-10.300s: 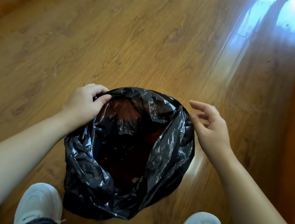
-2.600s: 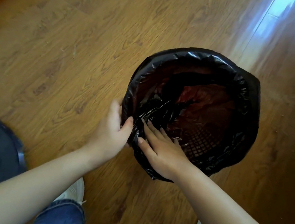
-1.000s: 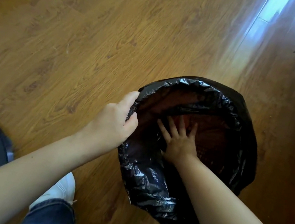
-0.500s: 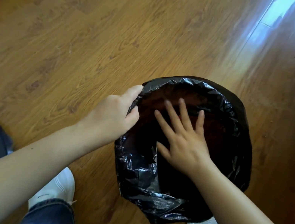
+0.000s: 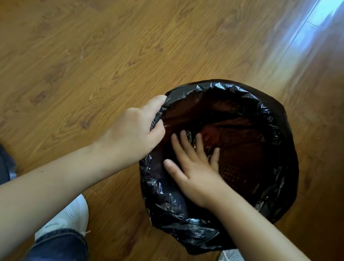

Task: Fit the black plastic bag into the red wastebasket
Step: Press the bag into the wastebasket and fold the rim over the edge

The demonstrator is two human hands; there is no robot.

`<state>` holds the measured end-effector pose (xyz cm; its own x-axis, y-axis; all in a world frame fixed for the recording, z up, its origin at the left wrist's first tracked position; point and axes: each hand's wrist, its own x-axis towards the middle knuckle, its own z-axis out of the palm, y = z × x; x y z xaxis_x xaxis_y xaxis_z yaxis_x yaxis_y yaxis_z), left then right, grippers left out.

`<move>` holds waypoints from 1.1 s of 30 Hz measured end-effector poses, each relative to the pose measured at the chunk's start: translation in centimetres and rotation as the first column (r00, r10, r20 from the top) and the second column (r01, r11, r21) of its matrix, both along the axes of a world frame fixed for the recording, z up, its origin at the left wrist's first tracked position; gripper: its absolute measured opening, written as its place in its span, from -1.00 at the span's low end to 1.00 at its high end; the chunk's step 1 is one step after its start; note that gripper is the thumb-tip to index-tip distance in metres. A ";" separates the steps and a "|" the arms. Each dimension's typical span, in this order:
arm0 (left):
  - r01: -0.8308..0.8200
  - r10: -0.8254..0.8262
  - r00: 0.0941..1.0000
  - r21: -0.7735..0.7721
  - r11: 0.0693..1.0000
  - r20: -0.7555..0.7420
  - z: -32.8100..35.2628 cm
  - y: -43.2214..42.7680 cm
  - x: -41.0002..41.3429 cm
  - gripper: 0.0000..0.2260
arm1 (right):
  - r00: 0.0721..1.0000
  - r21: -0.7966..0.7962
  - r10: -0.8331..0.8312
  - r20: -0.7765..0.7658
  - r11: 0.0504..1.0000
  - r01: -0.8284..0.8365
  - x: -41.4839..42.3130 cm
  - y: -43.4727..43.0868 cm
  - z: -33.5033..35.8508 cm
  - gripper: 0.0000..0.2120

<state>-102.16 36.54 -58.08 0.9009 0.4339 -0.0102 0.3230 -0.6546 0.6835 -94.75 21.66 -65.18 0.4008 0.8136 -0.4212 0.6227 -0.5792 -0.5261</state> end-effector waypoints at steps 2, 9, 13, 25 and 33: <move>0.004 -0.004 1.000 -0.013 1.000 0.015 0.0 -0.3 0.0 -0.64 | 0.994 -0.135 0.017 -0.108 0.990 -0.032 -1.4 0.7 -1.1 -0.40; -0.026 0.025 0.997 0.007 1.000 0.077 -0.7 -0.7 -0.6 -0.62 | 0.943 -0.244 -0.048 -0.329 0.969 -0.036 -1.1 0.8 -1.8 -0.41; -0.113 0.113 0.991 -0.006 0.994 0.077 -1.4 0.2 -0.2 -0.64 | 0.979 -0.182 0.015 -0.202 0.982 -0.053 1.0 -0.4 0.9 -0.37; -0.324 0.335 0.936 -0.113 0.939 0.108 -2.8 1.6 3.3 -0.85 | 0.977 0.103 0.054 0.205 0.992 -0.076 2.6 -0.7 8.1 -0.38; -0.378 0.399 0.909 -0.162 0.911 0.124 -2.5 1.1 3.5 -0.67 | 0.939 0.259 -0.002 0.343 0.961 -0.092 3.0 -2.5 7.6 -0.65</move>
